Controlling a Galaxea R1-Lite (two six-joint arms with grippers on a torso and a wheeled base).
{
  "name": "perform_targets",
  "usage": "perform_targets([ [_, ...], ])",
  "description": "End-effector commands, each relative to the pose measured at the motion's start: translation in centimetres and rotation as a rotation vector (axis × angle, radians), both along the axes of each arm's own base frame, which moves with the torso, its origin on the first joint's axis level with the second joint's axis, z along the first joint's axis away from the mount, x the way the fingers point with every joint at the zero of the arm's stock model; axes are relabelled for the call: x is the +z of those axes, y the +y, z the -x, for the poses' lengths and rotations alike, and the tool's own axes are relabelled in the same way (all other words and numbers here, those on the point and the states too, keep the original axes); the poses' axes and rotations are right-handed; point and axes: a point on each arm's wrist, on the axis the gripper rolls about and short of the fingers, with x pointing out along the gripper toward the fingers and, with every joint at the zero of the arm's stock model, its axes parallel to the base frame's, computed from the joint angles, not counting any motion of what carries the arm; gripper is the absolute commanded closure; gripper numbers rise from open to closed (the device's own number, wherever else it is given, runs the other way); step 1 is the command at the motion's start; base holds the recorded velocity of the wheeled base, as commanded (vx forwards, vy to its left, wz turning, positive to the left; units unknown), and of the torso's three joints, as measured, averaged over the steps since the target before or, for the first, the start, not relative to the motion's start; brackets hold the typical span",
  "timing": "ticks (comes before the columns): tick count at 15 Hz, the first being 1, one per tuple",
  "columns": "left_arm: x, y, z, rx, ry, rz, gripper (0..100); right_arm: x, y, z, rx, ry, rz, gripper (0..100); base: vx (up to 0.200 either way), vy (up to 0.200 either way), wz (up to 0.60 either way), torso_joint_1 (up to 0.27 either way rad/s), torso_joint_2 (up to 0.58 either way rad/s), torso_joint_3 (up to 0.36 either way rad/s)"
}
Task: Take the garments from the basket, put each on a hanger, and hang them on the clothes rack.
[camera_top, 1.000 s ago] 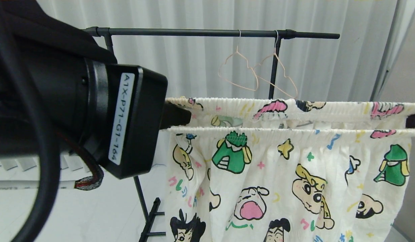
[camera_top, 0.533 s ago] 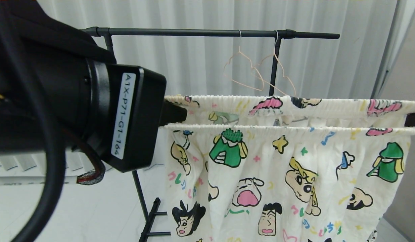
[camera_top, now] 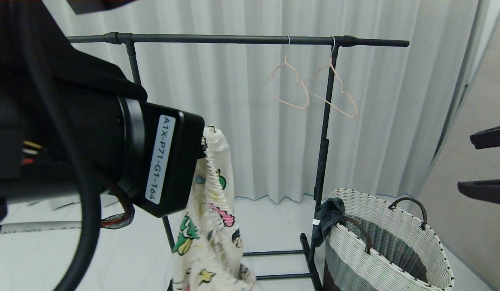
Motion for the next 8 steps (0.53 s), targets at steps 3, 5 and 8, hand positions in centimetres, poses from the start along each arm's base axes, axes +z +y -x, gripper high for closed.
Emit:
perform_targets([
  [3, -1.0, -0.2, -0.1, 0.013, 0.007, -0.043, 100, -1.7, 0.2, -0.5, -0.034, -0.037, -0.109, 0, 0.000, 0.000, 0.00, 0.000, 0.00, 0.000],
  [5, -0.9, 0.1, 0.0, 0.037, -0.011, -0.054, 100, -1.7, -0.6, -1.4, -0.129, -0.047, -0.100, 0, 0.000, 0.000, 0.00, 0.000, 0.00, 0.000],
  [8, -1.6, 0.7, -0.3, 0.124, -0.073, -0.143, 100, -2.6, -1.5, -2.5, -0.337, -0.087, 0.005, 0, 0.000, 0.000, 0.00, 0.000, 0.00, 0.000],
])
